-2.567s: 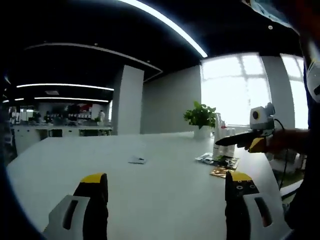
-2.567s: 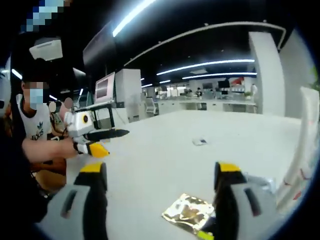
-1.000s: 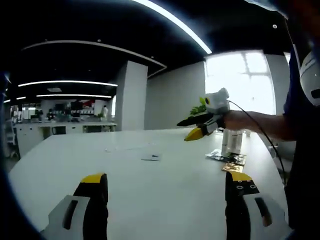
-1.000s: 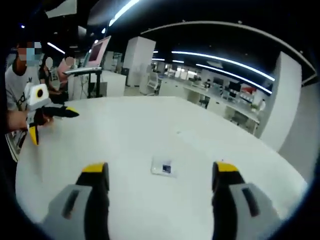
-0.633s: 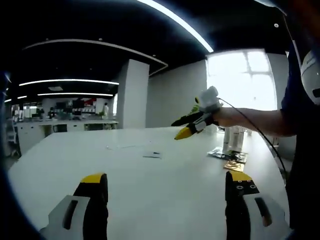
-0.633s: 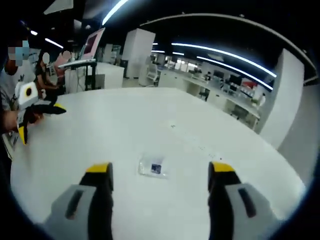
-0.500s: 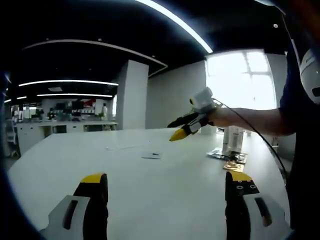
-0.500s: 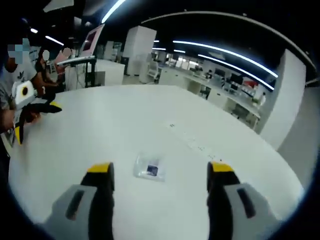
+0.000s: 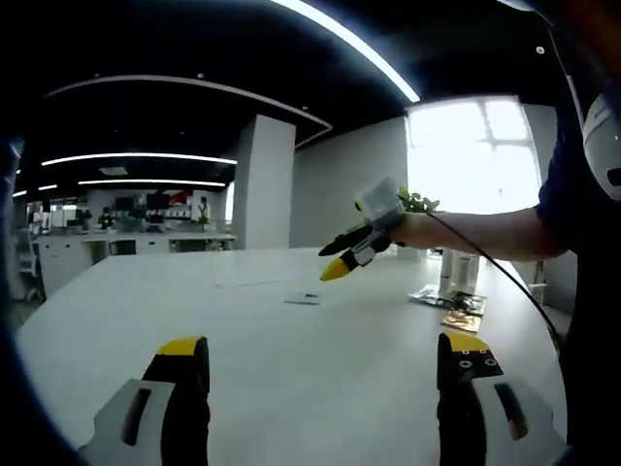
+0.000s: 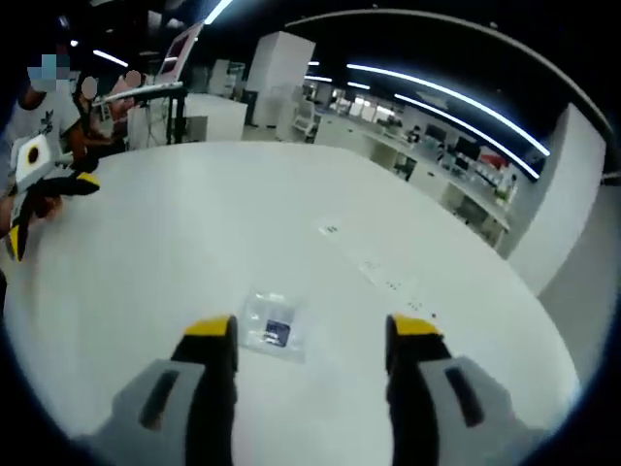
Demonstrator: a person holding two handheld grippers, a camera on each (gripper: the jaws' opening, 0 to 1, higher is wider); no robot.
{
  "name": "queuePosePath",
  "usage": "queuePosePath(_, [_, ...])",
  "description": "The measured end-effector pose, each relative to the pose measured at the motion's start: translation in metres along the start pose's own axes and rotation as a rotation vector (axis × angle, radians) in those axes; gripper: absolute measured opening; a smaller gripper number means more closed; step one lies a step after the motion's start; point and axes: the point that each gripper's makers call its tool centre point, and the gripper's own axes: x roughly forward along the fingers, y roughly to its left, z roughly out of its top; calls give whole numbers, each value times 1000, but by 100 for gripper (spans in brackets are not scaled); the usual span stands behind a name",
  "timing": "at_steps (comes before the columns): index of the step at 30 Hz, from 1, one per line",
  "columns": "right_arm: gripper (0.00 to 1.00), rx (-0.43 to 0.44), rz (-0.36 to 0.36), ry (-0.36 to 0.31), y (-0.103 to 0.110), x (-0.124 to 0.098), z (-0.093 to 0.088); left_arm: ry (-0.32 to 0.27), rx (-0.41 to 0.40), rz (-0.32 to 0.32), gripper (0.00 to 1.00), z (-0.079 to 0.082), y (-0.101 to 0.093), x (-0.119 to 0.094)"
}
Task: Arrange the skincare products in the storage area until every visible bottle or jar stands upright without overlapping.
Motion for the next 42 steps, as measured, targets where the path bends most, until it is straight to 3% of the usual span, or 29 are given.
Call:
queuePosePath(10, [43, -11, 38, 32, 4, 10, -7, 5, 13, 15, 100, -2, 2, -1])
queuePosePath(18, [14, -12, 105, 63, 16, 19, -16, 14, 2, 12, 100, -4, 0, -3])
queuePosePath(23, [3, -7, 125, 73, 20, 22, -19, 6, 16, 25, 100, -1, 1, -4])
queuePosePath(42, [0, -15, 144, 109, 22, 33, -33, 22, -4, 43, 100, -6, 8, -5])
